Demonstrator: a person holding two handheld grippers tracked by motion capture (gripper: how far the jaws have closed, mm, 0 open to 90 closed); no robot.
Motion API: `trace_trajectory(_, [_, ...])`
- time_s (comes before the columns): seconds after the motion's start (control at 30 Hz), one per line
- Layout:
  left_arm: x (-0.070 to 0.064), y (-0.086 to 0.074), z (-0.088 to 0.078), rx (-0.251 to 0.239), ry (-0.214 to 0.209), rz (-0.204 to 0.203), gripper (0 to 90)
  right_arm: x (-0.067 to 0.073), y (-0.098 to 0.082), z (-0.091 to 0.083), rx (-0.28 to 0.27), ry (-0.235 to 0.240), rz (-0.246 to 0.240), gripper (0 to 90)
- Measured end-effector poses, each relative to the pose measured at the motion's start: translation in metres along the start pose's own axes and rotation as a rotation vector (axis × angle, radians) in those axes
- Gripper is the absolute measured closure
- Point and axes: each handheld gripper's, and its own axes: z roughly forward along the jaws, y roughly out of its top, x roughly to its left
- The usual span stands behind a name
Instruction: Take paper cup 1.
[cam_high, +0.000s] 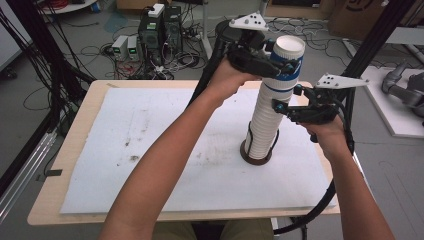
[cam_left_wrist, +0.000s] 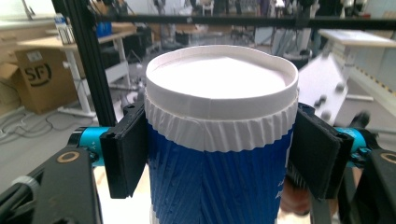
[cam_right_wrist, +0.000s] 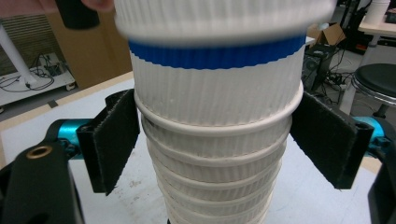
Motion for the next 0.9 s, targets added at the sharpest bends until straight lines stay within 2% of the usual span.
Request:
trace_trajectory(0.23, [-0.002,0.015,-0.013,-0.040,0.022,-0.018,26.7,0.000,-0.002,0.001,-0.011,0.001,-0.012,16.8])
trace_trajectory(0.33, [-0.004,0.022,-0.021,-0.073,0.029,-0.011,26.7,0.000,-0.004,0.000,-0.016,0.004,-0.013,16.5])
trace_trajectory(0.47, [-0.007,0.030,-0.028,-0.094,0.037,0.003,26.7,-0.001,-0.008,-0.001,-0.003,-0.002,-0.016,17.4])
trace_trajectory(0.53, [-0.007,0.037,-0.038,-0.125,0.048,0.001,26.7,-0.001,-0.011,-0.002,-0.005,-0.002,-0.008,17.5])
trace_trajectory(0.57, [-0.007,0.037,-0.038,-0.125,0.048,0.001,26.7,-0.001,-0.011,-0.002,-0.005,-0.002,-0.008,17.5])
trace_trajectory(0.63, [-0.006,0.041,-0.052,-0.138,0.062,0.004,26.7,-0.002,-0.015,-0.005,0.002,0.004,0.000,17.5])
trace_trajectory(0.77, [-0.006,0.037,-0.074,-0.127,0.083,0.013,26.7,0.001,-0.021,-0.008,0.006,0.003,-0.007,17.6])
trace_trajectory(0.9, [-0.001,0.018,-0.098,-0.120,0.112,-0.002,26.7,0.004,-0.030,-0.013,0.016,-0.003,-0.004,17.5])
